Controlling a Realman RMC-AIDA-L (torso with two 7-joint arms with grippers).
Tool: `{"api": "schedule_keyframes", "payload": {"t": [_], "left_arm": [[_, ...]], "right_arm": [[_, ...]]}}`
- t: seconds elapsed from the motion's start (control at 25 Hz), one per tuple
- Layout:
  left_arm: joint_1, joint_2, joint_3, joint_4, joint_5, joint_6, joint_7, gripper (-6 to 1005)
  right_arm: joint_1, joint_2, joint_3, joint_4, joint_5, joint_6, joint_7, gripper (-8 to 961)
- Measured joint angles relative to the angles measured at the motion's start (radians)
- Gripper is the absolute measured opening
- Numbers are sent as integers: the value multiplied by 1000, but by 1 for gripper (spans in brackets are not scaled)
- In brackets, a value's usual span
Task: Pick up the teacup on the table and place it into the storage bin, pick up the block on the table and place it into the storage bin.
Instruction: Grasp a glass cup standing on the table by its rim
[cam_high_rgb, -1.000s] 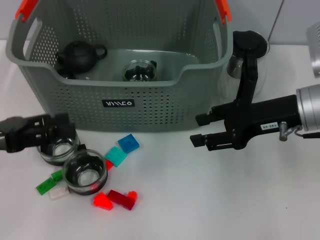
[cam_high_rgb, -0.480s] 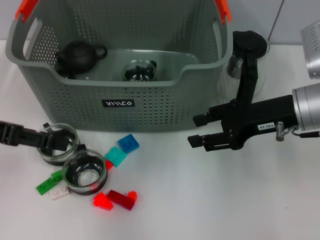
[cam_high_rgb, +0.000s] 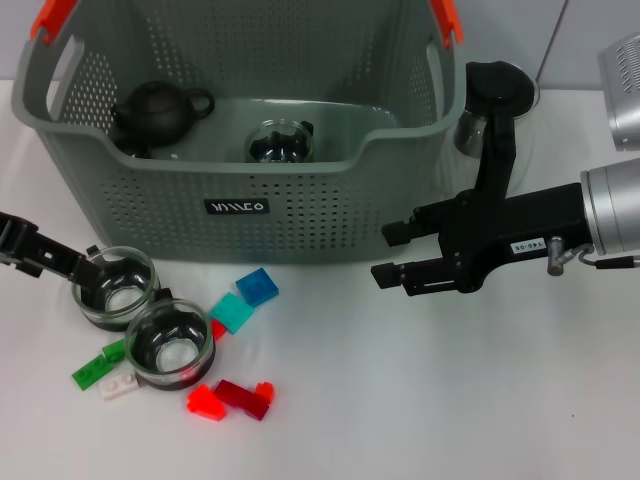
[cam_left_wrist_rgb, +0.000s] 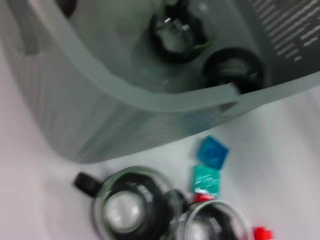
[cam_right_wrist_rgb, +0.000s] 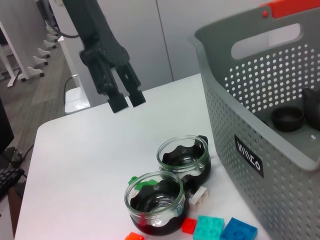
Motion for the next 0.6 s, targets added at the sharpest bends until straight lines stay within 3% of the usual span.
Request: {"api": "schedule_keyframes", "payload": {"t": [0.24, 0.6], "left_arm": [[-25, -48, 52, 11, 104, -73, 25, 800], [-18, -87, 147, 32, 143, -175, 216, 800]], "right_arm": [[4, 1, 0, 0, 2, 0, -1, 613], [5, 1, 0, 0, 2, 1, -1, 613]]}}
